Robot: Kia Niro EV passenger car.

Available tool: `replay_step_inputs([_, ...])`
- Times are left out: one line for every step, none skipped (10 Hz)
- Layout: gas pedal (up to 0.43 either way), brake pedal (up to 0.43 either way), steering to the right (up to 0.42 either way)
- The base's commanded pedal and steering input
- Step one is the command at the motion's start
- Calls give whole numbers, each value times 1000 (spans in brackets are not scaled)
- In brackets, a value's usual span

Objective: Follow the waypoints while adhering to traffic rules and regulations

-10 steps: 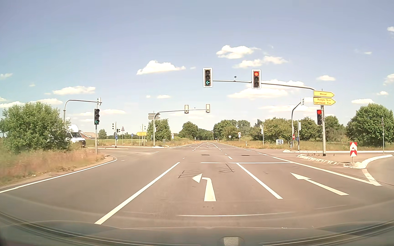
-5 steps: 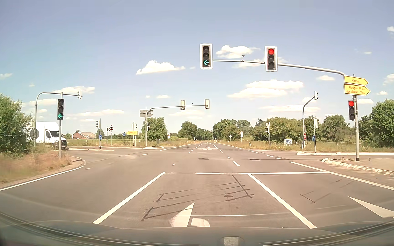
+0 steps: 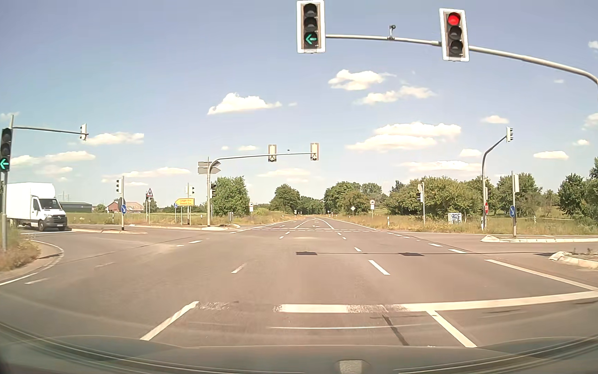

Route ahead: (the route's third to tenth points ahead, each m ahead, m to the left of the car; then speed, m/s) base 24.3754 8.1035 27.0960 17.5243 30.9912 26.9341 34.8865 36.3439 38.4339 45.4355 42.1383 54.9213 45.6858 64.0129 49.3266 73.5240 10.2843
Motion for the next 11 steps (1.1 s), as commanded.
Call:
replay_step_inputs([0,140,-29])
replay_step_inputs([0,140,-42])
replay_step_inputs([0,134,-52])
replay_step_inputs([0,134,-61])
replay_step_inputs([0,128,-70])
replay_step_inputs([0,122,-80])
replay_step_inputs([0,104,-88])
replay_step_inputs([0,73,-96])
replay_step_inputs([0,37,-109])
replay_step_inputs([0,37,-119])
replay_step_inputs([0,30,-131])
